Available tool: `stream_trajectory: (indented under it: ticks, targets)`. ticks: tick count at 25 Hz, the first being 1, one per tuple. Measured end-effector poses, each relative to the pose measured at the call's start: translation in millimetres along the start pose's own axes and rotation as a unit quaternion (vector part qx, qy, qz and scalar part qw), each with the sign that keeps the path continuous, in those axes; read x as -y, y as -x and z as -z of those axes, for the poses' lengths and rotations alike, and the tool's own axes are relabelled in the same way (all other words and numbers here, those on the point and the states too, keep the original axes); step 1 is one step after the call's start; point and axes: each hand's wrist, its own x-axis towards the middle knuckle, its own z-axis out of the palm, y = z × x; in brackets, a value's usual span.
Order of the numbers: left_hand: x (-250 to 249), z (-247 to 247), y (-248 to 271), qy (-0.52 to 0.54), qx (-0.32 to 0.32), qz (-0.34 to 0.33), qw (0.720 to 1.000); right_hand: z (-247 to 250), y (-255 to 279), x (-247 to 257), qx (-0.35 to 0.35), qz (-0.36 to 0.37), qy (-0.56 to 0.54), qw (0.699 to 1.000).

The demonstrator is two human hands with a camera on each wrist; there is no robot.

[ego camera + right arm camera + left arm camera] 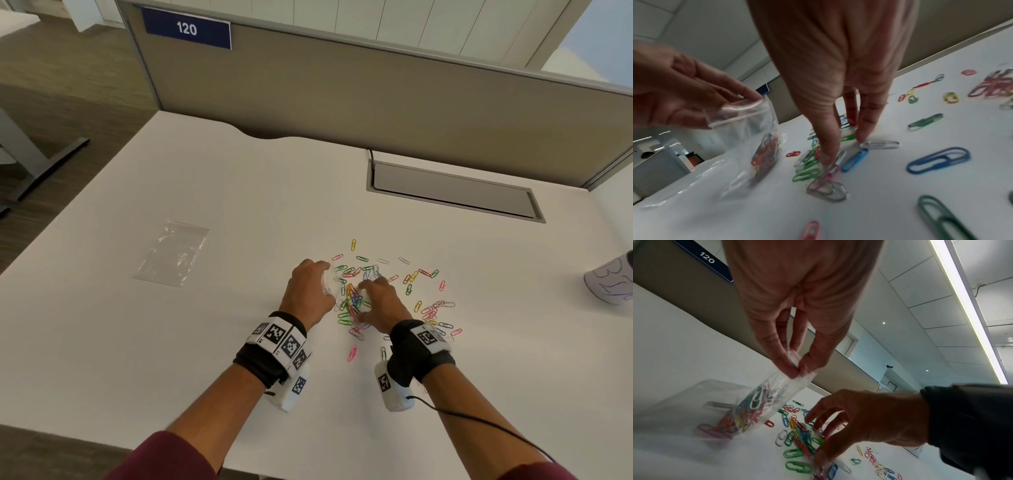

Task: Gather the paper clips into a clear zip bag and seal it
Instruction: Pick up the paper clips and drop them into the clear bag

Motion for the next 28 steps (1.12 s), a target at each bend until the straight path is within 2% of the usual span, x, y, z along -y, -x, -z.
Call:
stream_trajectory:
  ticks: [2, 6, 7, 13, 19, 22, 24, 26, 28]
  targets:
    - [0, -1, 1, 0.004, 0.000, -0.001, 1.000, 1, -6, 7, -0.027, 0.037, -0.015, 0.999]
    - [0, -1, 2, 0.008, 0.000, 0.004, 1.000, 1, -12, 12, 0.054, 0.089, 0.134, 0.985]
    - [-1, -1, 2, 0.010, 0.001, 0.003, 1.000, -1, -13, 11, 0.056, 0.098, 0.158, 0.981]
    - [-3, -1, 1, 0.000, 0.006, 0.005, 1.000, -11, -12, 2, -0.063, 0.123, 0.093, 0.986]
    - [-8, -6, 2, 0.002, 0.011, -0.002, 1.000, -7, -6, 2, -0.096, 0.097, 0.091, 0.986]
    - [-11, -7, 3, 0.001, 0.015, -0.008, 1.000, -5, -5, -9, -0.118, 0.048, -0.004, 0.992]
    - [-11, -7, 4, 0.002, 0.017, -0.010, 1.000, -2, -1, -15, -0.130, 0.001, -0.120, 0.984]
    - [-11, -8, 5, 0.005, 0.018, -0.009, 1.000, 6, 8, -17, -0.133, -0.040, -0.265, 0.954]
    - [-11, -9, 6, 0.007, 0.017, -0.009, 1.000, 16, 20, -12, -0.117, -0.051, -0.437, 0.890]
